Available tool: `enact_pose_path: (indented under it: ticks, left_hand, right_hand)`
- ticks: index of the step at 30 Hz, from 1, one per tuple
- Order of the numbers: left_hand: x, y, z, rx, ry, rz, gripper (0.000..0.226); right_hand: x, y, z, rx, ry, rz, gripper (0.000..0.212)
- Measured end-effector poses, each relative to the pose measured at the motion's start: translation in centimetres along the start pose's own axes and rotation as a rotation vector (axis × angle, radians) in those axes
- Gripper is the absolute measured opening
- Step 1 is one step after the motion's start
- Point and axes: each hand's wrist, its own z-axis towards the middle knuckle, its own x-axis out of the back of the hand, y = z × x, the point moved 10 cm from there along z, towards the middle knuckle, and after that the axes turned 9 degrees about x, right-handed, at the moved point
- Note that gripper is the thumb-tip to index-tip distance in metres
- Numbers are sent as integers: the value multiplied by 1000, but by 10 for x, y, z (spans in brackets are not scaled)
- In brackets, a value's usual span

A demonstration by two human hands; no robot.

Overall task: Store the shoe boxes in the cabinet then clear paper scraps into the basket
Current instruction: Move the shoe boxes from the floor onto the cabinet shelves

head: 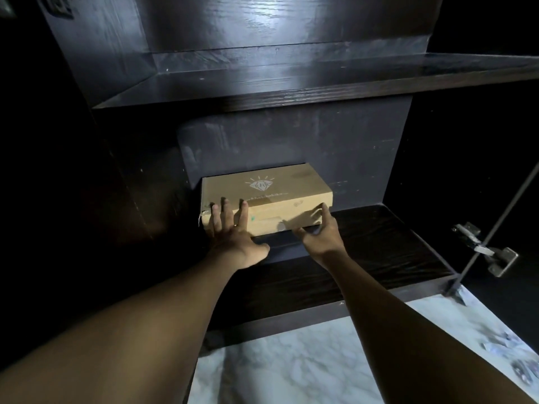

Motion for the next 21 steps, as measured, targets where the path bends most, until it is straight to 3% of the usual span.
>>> enact_pose_path:
  ticks: [4,9,15,19,21]
  left_hand:
    - [11,0,11,-6,-118,26,100]
    - [14,-3,20,9,-154,-81,94]
    - [33,27,5,-85,-106,-245,67]
    - [44,71,-22,-201,-108,-264,63]
    - [38,99,-44,-289,-163,-319,42]
  right_hand:
    - [-7,0,13,-17,-68,96,79]
    - [1,7,11,-48,-56,135,77]
    - [37,-21,-6,-17,89,-13,61]
    - [66,-45,-39,-10,161,-205,58]
    - [88,-57,-60,-10,178,-309,58]
